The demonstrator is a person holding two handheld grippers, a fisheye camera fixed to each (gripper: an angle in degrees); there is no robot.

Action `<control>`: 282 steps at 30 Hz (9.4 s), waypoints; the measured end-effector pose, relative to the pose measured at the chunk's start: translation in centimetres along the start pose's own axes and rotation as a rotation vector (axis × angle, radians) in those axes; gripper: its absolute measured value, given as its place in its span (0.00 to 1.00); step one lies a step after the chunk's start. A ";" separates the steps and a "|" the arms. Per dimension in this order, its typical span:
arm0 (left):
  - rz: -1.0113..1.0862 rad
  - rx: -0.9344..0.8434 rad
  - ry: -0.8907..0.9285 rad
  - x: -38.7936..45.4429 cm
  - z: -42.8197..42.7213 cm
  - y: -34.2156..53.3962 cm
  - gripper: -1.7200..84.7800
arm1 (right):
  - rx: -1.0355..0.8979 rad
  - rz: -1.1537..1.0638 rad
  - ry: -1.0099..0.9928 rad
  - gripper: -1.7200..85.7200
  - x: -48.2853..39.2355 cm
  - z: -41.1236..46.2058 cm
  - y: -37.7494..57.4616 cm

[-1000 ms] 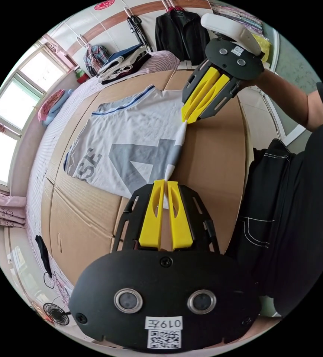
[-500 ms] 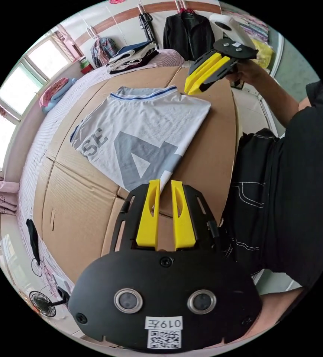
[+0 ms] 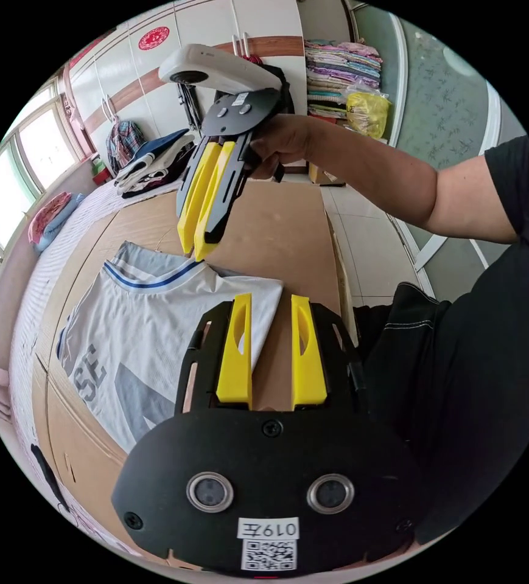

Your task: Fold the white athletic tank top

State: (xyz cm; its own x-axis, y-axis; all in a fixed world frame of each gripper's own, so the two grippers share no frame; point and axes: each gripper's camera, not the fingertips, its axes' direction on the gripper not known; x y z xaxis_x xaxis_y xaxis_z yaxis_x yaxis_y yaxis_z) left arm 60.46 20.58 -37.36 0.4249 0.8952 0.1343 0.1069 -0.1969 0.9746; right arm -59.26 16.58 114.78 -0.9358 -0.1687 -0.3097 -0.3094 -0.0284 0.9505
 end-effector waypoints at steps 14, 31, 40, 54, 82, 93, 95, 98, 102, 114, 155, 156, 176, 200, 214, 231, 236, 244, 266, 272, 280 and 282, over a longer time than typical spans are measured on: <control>-0.073 -0.090 0.081 -2.2 3.5 -1.5 0.11 | -0.156 -0.072 -0.021 0.01 6.4 -0.4 -1.1; 0.090 -0.060 -0.085 -0.8 3.8 -4.8 0.07 | -0.168 -0.053 -0.043 0.01 10.2 -0.5 0.1; 0.050 -0.090 -0.065 -3.8 4.8 -5.3 0.04 | -0.114 -0.003 -0.028 0.01 10.7 1.1 3.0; -0.107 0.111 0.010 -18.0 -1.6 -3.8 0.07 | 0.264 0.363 0.050 0.09 7.1 -3.3 11.9; 0.054 -0.089 0.118 -36.7 4.2 -7.0 0.03 | 0.101 0.664 0.021 0.06 -0.4 9.0 9.8; -0.447 0.166 -0.164 -55.7 -7.8 4.8 0.08 | 0.266 0.536 0.229 0.08 -3.1 6.7 4.9; -0.661 0.132 -0.135 -62.6 -8.9 10.0 0.10 | 0.292 0.454 0.149 0.08 -3.8 8.6 1.7; -0.819 0.079 -0.005 -69.0 -8.7 15.5 0.13 | 0.292 0.351 0.026 0.08 -5.0 12.1 -2.5; -0.925 0.057 0.130 -74.2 -8.0 19.6 0.15 | 0.242 0.263 -0.014 0.08 -7.0 16.1 -6.8; -1.017 0.075 0.395 -85.7 -5.5 24.3 0.12 | 0.088 0.094 0.032 0.09 -13.3 25.6 -13.8; -1.018 -0.044 0.270 -94.0 -9.4 30.1 0.04 | 0.064 -0.282 0.374 0.08 -33.6 34.9 -15.4; -1.020 -0.043 0.271 -93.9 -9.4 30.2 0.04 | 0.060 -0.301 0.401 0.07 -34.1 35.2 -15.5; -1.030 -0.056 0.248 -90.0 -10.7 30.2 0.04 | 0.013 -0.456 0.418 0.01 -34.3 35.0 -16.5; -1.032 0.025 0.022 -78.5 -17.7 30.2 0.07 | 0.293 0.062 0.071 0.06 -6.4 16.0 -7.9; -0.658 0.042 0.016 -54.9 -15.2 23.7 0.08 | 0.170 0.608 -0.173 0.09 25.5 11.0 -4.0; -0.622 -0.102 -0.139 -43.9 -10.6 21.5 0.09 | 0.074 0.625 -0.195 0.02 36.8 8.0 -3.0; -0.623 -0.069 -0.140 -40.9 -10.8 20.9 0.09 | 0.154 0.627 -0.240 0.08 38.5 4.3 -0.7; -0.499 0.040 -0.080 -32.2 -11.2 16.5 0.09 | 0.068 0.526 -0.233 0.13 36.5 -0.2 1.9; -0.396 0.099 0.045 -15.5 -5.1 11.6 0.12 | 0.251 0.687 -0.262 0.11 37.9 -5.8 13.4; -0.338 0.172 0.088 -11.0 -3.3 8.9 0.13 | 0.258 0.776 -0.353 0.10 36.9 -4.4 16.4; -0.207 0.067 -0.090 -5.1 0.4 4.8 0.10 | 0.244 0.782 -0.354 0.05 35.7 -2.9 16.0; -0.196 0.039 -0.142 -4.1 1.0 4.1 0.08 | 0.238 0.779 -0.341 0.03 35.2 -2.8 15.9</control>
State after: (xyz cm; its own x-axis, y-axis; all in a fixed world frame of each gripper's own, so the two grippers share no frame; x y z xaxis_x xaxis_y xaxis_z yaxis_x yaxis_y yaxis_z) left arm 60.07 15.71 -34.11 0.5144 0.8532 -0.0860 0.2332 -0.0426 0.9715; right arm -96.66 7.44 119.03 -0.8830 0.2502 0.3972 0.4462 0.1844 0.8757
